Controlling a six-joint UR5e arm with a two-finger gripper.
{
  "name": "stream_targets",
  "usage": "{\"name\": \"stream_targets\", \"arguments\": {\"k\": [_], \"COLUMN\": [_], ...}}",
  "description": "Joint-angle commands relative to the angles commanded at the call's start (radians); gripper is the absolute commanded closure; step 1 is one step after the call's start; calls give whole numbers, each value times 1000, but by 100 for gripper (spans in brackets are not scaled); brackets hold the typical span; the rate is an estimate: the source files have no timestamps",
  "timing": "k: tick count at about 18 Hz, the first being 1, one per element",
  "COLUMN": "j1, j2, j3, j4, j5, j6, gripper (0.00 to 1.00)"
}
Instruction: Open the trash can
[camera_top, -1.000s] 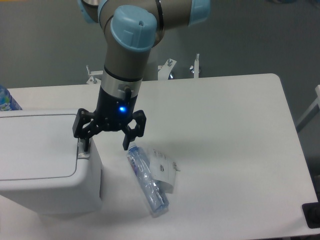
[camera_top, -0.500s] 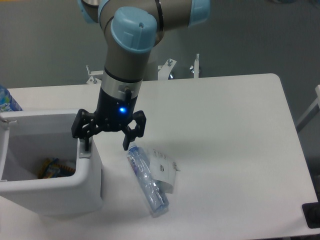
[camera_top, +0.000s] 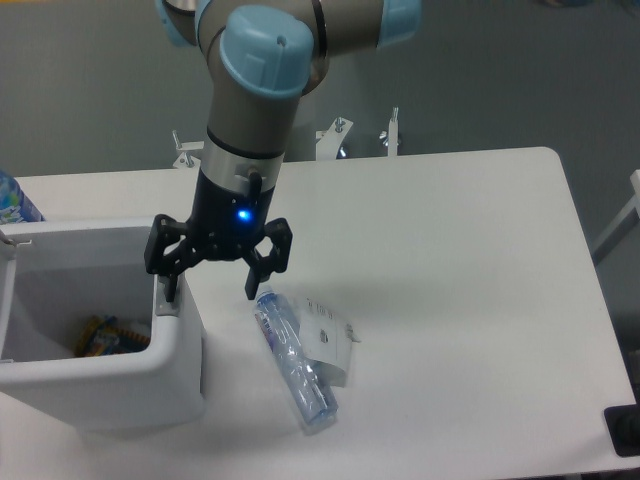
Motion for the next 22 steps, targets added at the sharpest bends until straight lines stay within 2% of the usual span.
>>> {"name": "stream_targets", "arguments": {"k": [7,12,14,17,19,22], "j1": [110,135,140,175,187,218], "j2": [2,5,5,6,6,6], "j3": [109,134,135,134,128,126], "j4": [2,-3,-9,-17,-55,-161], "j5": [20,236,264,264,268,343], "j6": [6,64,119,130,203,441], "gripper": [0,0,0,0,0,0]}}
